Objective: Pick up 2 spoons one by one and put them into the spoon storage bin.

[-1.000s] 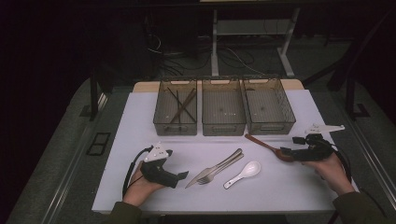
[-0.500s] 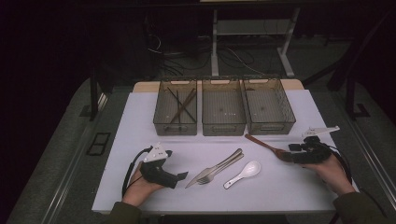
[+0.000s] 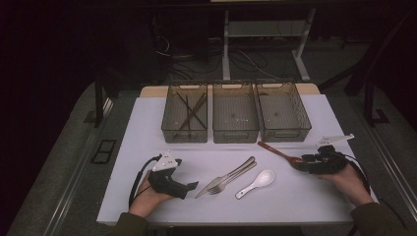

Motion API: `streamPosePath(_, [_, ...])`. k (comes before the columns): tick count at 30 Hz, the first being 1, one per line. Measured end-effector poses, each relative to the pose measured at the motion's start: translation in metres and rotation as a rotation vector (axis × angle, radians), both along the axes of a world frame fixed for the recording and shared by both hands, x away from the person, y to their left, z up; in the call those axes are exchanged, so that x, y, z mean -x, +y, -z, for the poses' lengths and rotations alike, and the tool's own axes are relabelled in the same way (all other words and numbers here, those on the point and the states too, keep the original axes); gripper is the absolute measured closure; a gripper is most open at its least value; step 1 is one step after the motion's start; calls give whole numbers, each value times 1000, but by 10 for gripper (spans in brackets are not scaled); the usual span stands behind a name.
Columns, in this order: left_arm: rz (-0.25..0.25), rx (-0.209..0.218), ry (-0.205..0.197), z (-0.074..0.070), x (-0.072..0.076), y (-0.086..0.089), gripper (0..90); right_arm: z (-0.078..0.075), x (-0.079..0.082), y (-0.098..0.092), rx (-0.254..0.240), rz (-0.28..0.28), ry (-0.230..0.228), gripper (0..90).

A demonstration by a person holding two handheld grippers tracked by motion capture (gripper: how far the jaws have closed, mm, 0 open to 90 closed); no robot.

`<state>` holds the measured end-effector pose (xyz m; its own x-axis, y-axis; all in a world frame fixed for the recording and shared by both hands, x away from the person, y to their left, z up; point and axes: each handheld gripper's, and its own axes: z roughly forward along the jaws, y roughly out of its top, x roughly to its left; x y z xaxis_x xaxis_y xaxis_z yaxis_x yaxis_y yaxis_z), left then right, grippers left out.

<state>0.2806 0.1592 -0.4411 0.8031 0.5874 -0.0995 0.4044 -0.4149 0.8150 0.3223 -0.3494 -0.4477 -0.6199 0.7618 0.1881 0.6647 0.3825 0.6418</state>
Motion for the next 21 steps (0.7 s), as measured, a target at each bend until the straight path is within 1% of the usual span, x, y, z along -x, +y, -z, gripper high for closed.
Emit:
streamPosePath(6, [-1,0,1,0,0,1,0,0,2,3,35,-32,-25,543])
streamPosePath(12, [0,0,1,0,0,1,0,-1,5,8,51,-73,-29,595])
streamPosePath(21, [2,-3,1,-1,0,1,0,-1,7,9,58,-89,-36,670])
